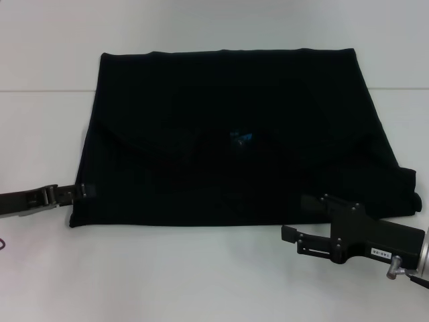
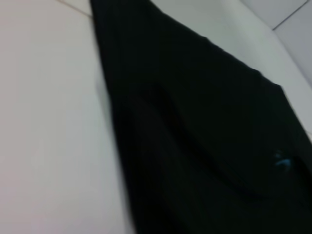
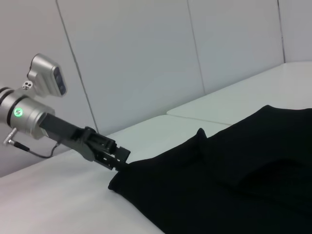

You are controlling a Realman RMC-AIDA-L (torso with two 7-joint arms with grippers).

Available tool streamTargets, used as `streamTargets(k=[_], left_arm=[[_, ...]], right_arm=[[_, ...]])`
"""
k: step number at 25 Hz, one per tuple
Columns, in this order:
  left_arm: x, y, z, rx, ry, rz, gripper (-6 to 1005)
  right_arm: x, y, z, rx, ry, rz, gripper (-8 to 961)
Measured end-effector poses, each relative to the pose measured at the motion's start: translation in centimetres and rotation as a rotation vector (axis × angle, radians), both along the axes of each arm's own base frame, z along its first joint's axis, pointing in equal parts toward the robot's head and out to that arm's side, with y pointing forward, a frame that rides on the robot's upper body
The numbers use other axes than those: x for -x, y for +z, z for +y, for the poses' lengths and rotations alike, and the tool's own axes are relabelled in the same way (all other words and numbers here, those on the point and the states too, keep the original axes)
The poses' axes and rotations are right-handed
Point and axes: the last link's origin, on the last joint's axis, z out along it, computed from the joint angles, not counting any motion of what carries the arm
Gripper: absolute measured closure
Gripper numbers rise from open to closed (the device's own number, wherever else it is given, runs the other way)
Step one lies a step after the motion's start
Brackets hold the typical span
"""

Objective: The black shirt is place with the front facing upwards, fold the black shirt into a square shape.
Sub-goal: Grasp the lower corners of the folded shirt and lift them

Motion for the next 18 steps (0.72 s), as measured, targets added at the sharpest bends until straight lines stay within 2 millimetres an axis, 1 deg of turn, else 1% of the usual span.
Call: streamTargets(k=[3, 8, 12, 18], left_arm=[[0.1, -0.1, 0.1, -0.010, 0.007, 0.008, 234], [-0.4, -0.6, 0.3, 0.003, -0.004, -0.001, 221], [-0.6, -1.1, 0.2, 0.021, -0.007, -0.006, 107], [-0.8, -1.6, 0.1, 0.050, -0.022, 0.006, 114]], right_arm=[[0.0, 0.0, 0.0, 0.000, 0.000, 0.003, 71], [0.0, 0.0, 0.0, -0.001, -0.001, 0.006, 72], [0.1, -0.2, -0.1, 0.003, -0.007, 0.011, 72], [0.1, -0.1, 0.0, -0.001, -0.008, 0.014, 72]])
